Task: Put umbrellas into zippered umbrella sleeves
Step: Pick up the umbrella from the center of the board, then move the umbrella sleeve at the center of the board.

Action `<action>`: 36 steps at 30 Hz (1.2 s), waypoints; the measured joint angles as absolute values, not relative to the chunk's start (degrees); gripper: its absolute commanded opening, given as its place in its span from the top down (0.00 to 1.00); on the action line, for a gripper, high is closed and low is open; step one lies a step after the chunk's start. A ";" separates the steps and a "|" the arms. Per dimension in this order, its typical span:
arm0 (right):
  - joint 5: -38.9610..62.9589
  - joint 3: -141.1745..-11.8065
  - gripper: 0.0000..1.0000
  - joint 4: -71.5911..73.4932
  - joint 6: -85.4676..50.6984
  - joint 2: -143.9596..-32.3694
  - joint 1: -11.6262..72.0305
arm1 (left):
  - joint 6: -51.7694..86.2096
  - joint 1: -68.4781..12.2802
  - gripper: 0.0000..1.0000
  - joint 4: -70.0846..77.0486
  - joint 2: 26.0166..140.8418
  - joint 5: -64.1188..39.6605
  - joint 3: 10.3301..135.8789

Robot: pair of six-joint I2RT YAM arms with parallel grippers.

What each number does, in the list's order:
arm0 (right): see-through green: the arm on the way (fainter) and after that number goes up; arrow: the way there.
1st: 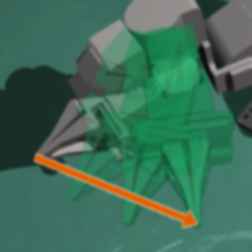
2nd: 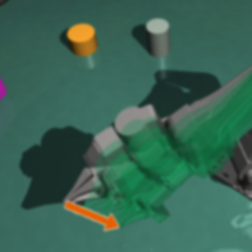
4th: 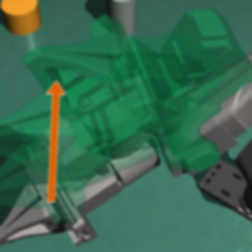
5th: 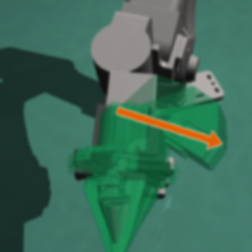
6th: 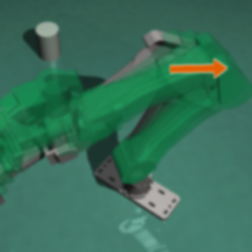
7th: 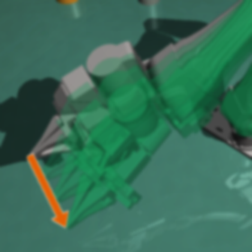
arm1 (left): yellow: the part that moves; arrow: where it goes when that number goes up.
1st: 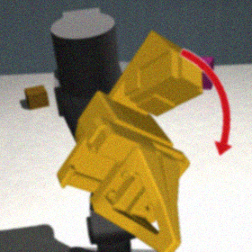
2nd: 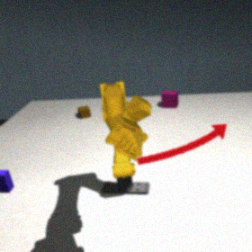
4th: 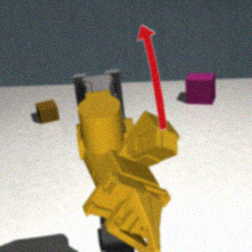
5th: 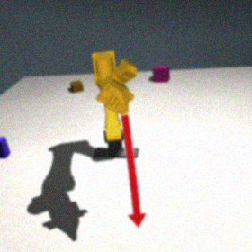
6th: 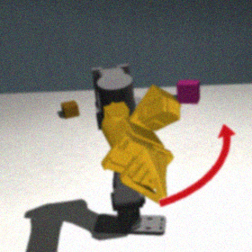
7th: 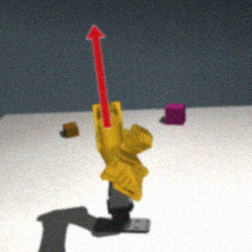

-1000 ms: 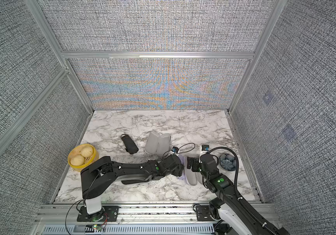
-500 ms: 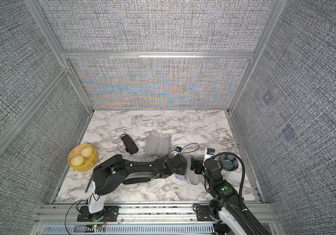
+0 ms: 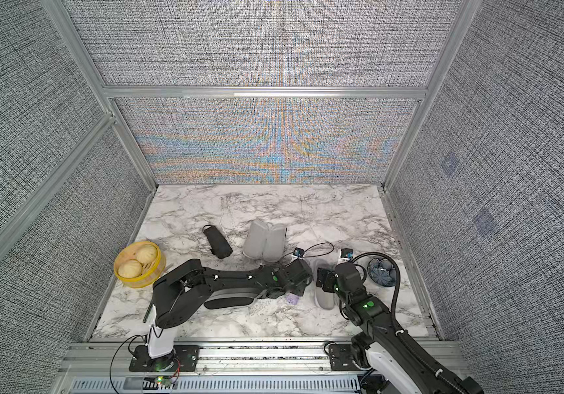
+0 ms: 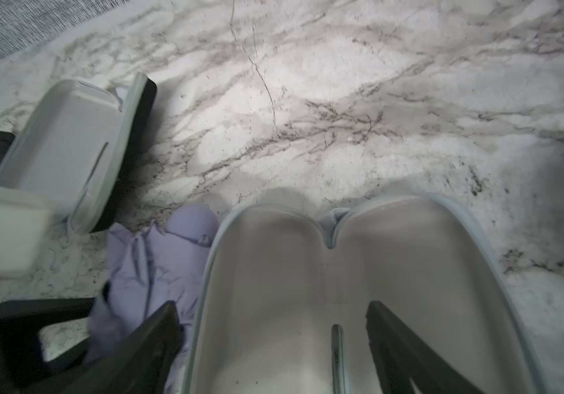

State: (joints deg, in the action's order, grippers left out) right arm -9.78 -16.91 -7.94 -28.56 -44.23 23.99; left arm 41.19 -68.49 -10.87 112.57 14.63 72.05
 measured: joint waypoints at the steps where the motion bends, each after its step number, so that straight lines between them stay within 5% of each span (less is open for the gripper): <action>1: -9.74 -17.30 0.16 -8.36 -28.80 -45.39 23.77 | 41.19 -68.40 0.56 -11.66 110.37 14.92 71.11; 13: -1.89 -19.42 0.25 -8.14 -33.23 -57.06 24.71 | 39.53 -68.10 0.62 -10.70 96.49 13.98 62.08; 25: 0.80 -18.85 0.22 9.85 -39.27 -69.36 42.19 | 39.64 -68.10 0.63 -10.04 87.20 13.15 54.37; 36: -3.92 -20.93 0.22 5.39 -41.39 -62.41 44.58 | 41.93 -68.10 0.65 -9.96 82.65 16.10 51.94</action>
